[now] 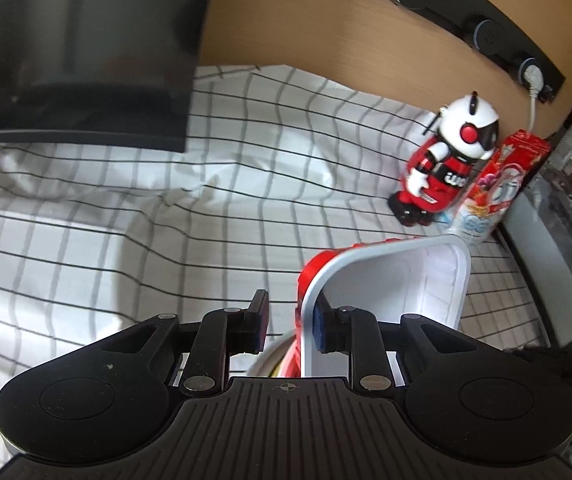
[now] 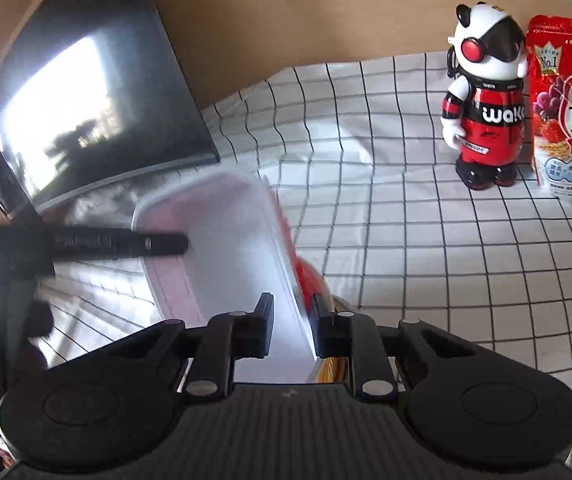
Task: Organize plates and bowls
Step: 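Lower the tray into the top white bowl with both grippers, then open both grippers and pull them back from the stack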
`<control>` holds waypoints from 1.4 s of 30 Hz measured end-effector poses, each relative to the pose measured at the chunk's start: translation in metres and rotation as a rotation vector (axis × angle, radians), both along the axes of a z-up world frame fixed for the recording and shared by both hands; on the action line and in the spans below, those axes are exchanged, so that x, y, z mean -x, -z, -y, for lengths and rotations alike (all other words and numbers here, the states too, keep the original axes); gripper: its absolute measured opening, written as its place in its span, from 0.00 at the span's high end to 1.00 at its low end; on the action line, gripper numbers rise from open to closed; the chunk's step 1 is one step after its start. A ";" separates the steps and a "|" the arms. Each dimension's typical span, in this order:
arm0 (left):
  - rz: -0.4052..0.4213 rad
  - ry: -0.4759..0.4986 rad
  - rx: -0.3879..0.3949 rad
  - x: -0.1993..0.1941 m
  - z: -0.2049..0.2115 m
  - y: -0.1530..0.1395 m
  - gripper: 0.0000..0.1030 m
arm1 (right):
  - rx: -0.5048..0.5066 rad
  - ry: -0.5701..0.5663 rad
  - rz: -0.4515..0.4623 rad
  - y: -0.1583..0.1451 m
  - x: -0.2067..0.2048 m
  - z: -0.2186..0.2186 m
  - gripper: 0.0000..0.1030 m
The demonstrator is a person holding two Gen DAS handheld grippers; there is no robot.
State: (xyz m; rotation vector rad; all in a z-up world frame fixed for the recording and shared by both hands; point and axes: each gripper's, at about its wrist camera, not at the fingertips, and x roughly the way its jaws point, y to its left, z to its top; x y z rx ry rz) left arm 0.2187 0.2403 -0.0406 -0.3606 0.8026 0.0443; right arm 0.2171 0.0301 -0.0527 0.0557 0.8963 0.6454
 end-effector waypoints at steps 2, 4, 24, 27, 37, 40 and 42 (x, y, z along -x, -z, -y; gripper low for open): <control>0.001 0.018 0.007 -0.004 0.002 0.001 0.75 | 0.000 0.003 -0.017 0.000 0.001 0.003 0.81; 0.005 0.032 -0.003 -0.006 0.007 -0.001 0.76 | -0.008 0.007 -0.028 0.001 0.001 0.006 0.81; 0.092 -0.080 0.094 0.133 0.041 -0.003 0.76 | -0.032 0.028 0.069 -0.017 0.092 0.054 0.64; 0.097 -0.086 0.109 0.168 0.060 0.012 0.77 | -0.015 0.023 0.084 -0.012 0.119 0.069 0.60; 0.140 -0.146 -0.107 0.264 0.154 0.015 0.84 | 0.010 -0.043 0.176 0.003 0.206 0.108 0.45; 0.138 -0.118 -0.148 0.272 0.174 0.018 0.85 | 0.034 -0.025 0.250 0.002 0.222 0.110 0.42; 0.123 -0.117 -0.159 0.277 0.183 0.020 0.85 | 0.033 -0.019 0.258 0.001 0.226 0.112 0.42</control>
